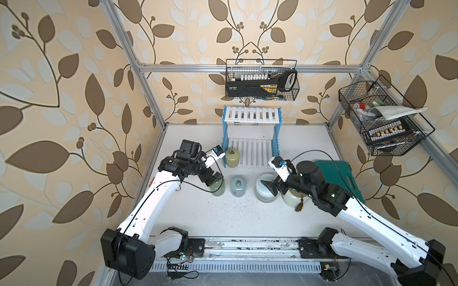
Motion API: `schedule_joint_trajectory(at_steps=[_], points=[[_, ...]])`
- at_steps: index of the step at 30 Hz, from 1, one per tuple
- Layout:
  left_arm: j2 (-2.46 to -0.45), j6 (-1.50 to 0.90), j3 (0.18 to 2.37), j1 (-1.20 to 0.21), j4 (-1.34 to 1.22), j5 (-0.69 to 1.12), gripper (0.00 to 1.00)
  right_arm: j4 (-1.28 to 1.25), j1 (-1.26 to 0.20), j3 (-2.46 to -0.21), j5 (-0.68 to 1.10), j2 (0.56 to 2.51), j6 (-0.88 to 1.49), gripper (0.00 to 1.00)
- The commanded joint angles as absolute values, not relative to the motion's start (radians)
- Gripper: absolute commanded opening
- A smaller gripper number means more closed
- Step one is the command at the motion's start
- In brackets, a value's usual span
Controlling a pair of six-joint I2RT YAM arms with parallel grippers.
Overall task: Remove the tea canisters from the shelf
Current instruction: Pick up the tea canister from the shelf.
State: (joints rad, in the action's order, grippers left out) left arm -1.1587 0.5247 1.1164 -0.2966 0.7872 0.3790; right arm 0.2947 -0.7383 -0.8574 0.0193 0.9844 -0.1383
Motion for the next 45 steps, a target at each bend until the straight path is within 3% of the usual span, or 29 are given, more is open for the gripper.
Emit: schedule_joint_trajectory(at_steps=[1, 15, 21, 45], points=[[-1.116, 0.419, 1.129, -0.261, 0.753, 0.423, 0.99, 0.265, -0.769, -0.915, 0.005, 1.07, -0.127, 0.99], [-1.019, 0.245, 1.069, -0.087, 0.601, 0.273, 0.99, 0.256, -0.788, -1.195, -0.035, 1.483, -0.071, 0.99], [-1.002, 0.162, 1.072, 0.011, 0.592, 0.342, 0.99, 0.268, -0.787, -1.315, -0.038, 1.645, -0.098, 0.99], [-1.016, 0.051, 1.105, 0.043, 0.587, 0.181, 0.99, 0.357, -0.672, -1.685, 0.031, 2.075, -0.07, 0.99]])
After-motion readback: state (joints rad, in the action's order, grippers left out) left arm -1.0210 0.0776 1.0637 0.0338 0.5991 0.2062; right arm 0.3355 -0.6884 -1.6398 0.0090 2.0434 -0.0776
